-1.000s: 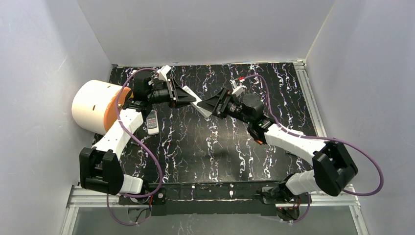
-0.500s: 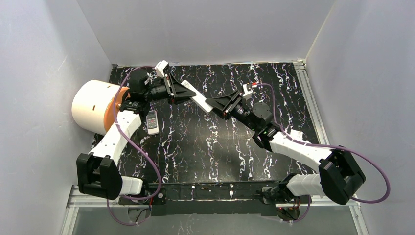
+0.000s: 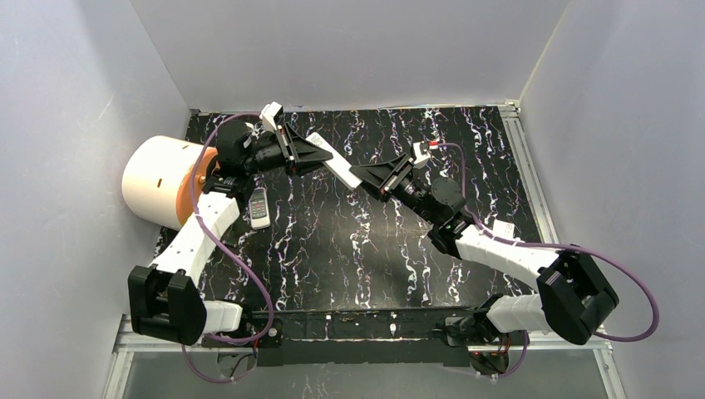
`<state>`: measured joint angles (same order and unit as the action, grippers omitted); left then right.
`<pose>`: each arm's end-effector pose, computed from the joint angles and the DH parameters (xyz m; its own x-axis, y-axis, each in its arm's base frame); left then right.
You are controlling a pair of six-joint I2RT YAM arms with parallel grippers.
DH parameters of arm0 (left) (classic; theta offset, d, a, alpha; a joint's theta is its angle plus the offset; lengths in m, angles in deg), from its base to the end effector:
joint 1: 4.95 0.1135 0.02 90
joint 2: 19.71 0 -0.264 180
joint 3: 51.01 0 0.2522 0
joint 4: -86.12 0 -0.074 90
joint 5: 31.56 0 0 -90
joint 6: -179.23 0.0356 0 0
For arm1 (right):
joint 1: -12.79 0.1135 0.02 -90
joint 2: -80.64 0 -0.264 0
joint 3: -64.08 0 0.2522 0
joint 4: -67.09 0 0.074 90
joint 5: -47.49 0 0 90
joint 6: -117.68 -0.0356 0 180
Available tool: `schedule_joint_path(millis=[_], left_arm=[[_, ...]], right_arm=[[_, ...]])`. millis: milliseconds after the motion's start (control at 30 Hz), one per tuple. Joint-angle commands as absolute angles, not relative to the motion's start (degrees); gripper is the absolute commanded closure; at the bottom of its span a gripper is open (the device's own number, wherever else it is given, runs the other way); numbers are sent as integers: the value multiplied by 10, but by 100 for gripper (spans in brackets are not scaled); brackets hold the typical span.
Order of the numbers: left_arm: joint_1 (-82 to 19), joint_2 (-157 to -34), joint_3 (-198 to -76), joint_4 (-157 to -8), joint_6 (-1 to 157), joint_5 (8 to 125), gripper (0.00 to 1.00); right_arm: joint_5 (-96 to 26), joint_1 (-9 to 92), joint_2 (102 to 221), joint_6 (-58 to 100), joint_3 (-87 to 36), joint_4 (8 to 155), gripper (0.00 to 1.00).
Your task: Load the batteries into the remote control
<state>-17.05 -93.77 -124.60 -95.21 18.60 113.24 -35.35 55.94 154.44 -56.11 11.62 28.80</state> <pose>0.2816 -0.0901 0.3667 -0.8628 -0.3712 -0.3432 0.3189 0.1272 -0.9392 0.2055 0.1987 0.3071 -0.7381 0.6601 -0.1396 -0.2943 -0.1287 0.9470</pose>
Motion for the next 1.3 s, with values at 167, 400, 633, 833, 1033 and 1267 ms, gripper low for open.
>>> schedule_joint_path(millis=[167,400,633,833,1033,1267], left_arm=[[-171,-913,-1224,-1027,168,1139,100],[-176,-884,-1188,-1038,180,1137,100],[-186,-870,-1154,-1037,192,1131,100],[-202,-866,-1139,-1037,234,1134,100],[-209,-865,-1136,-1029,261,1130,100],[-208,-880,-1175,-999,283,1095,100]], right_arm=[[-342,574,1583,-557,67,273,82],[-354,583,1624,-534,17,313,83],[-373,585,1656,-516,-26,373,83],[-371,588,1690,-526,-71,461,82],[-370,590,1689,-531,-64,463,78],[-399,581,1634,-509,-21,505,54]])
